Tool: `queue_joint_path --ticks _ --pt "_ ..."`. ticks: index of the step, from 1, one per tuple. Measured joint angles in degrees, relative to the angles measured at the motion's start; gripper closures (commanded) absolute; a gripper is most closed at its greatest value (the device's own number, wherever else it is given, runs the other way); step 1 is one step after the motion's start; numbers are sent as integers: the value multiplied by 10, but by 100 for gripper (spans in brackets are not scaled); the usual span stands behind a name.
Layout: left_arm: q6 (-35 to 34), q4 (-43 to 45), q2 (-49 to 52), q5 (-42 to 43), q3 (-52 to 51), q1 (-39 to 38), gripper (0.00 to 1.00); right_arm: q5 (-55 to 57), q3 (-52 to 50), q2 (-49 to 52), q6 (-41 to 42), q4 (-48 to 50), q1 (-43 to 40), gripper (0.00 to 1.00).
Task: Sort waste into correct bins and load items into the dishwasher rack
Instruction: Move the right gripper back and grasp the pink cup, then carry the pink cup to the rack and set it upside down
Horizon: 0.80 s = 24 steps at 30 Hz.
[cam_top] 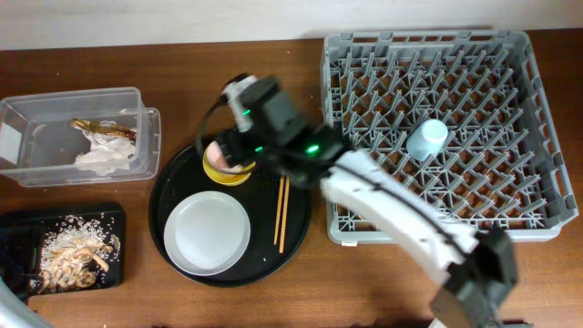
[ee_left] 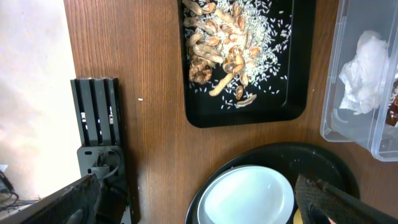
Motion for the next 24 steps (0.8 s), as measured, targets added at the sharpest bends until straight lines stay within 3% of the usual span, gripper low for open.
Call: queue_joint_path --ticks 6,12,24 --pt "0 0 0 0 0 0 1 62 0 127 -3 62 44 30" --pt "0 0 0 0 0 0 1 82 0 140 -54 90 78 32" --pt "0 0 0 0 0 0 1 100 0 175 -67 100 86 46"
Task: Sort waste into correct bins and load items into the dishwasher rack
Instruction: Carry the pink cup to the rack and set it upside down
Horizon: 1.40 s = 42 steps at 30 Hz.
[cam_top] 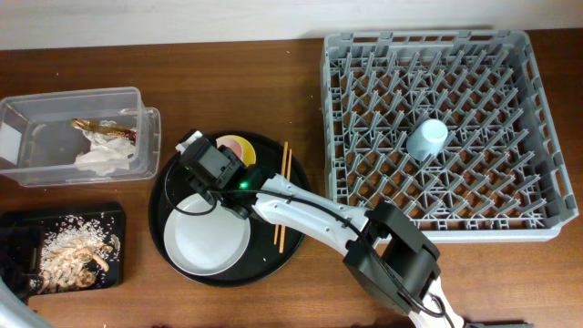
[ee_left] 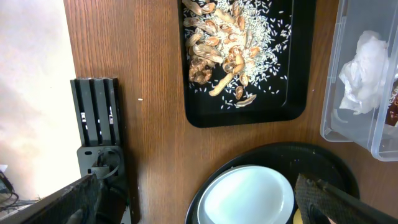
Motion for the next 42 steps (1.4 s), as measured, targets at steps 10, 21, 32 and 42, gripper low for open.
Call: queue_joint_path --ticks 10,21,32,42 --pt "0 0 0 0 0 0 1 9 0 15 -2 -2 -1 76" --pt "0 0 0 0 0 0 1 21 37 14 0 -50 -1 96" --pt "0 0 0 0 0 0 1 12 188 -145 85 -265 -192 96" --pt "0 0 0 0 0 0 1 -602 190 -60 101 -281 -595 96"
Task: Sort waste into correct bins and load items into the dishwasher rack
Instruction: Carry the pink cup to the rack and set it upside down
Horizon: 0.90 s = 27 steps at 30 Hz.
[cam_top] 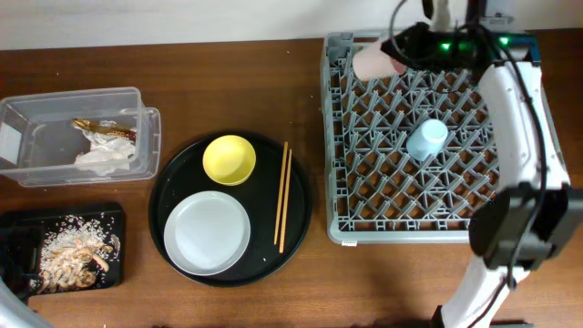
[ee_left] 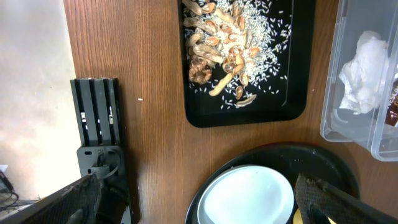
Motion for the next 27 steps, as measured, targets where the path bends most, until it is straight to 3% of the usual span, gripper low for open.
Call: queue_joint_path --ticks 5,11,27 --pt "0 0 0 0 0 0 1 -178 0 131 42 67 -57 96" --pt "0 0 0 0 0 0 1 -247 0 165 66 75 -127 96" --pt "0 0 0 0 0 0 1 -271 1 195 82 55 -139 93"
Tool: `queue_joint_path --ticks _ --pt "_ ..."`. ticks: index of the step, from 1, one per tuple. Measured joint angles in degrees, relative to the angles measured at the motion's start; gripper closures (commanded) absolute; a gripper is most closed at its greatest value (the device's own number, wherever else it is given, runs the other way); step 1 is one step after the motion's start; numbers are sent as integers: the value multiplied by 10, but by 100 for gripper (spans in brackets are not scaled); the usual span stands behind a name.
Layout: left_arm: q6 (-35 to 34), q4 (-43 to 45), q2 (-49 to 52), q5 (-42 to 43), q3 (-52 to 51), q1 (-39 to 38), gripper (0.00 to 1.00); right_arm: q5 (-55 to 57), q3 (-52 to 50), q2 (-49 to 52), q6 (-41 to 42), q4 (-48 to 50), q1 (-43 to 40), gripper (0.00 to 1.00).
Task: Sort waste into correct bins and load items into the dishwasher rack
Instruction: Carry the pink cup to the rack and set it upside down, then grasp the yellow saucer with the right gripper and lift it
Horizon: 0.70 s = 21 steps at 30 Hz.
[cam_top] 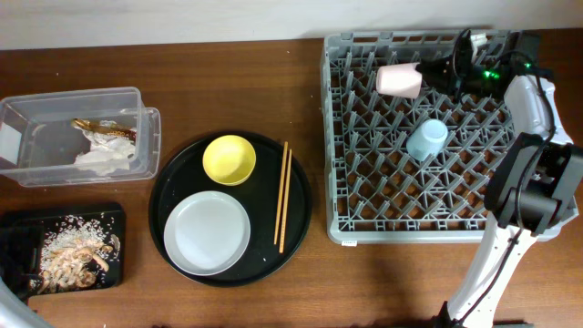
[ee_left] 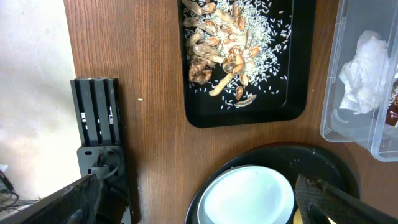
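Observation:
A pink cup (cam_top: 398, 80) lies on its side on the far part of the grey dishwasher rack (cam_top: 355, 223). My right gripper (cam_top: 430, 76) reaches in from the right and is shut on the cup's rim. A light blue cup (cam_top: 426, 138) stands mouth-down mid-rack. On the round black tray (cam_top: 168, 187) sit a yellow bowl (cam_top: 229, 159), a white plate (cam_top: 207, 232) and chopsticks (cam_top: 282, 196). My left gripper (ee_left: 199, 208) hangs open over the table's left end, above the white plate (ee_left: 249, 196), holding nothing.
A clear plastic bin (cam_top: 55, 164) holds a crumpled tissue (cam_top: 107, 157) and a wrapper. A black rectangular tray (cam_top: 109, 219) at the front left carries rice and peanut shells (ee_left: 217, 50). A black stand (ee_left: 96, 124) sits by the table's edge.
My right gripper has come down and to the right with the pink cup, from above the rack's far left corner to resting on the rack's back rows. The left arm has not moved.
My right gripper was at the yellow bowl on the round tray, where the pink cup sat. Then it was still over the tray beside the bowl. Then it held the cup above the rack's far left corner, the bowl left empty. Now the cup lies in the rack.

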Motion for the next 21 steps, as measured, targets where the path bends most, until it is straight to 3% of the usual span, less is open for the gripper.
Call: queue_joint_path --ticks 14,21 --pt "0 0 0 0 0 0 1 98 2 -3 -22 -39 -57 82" --pt "0 0 0 0 0 0 1 313 2 -132 -72 -131 -51 83"
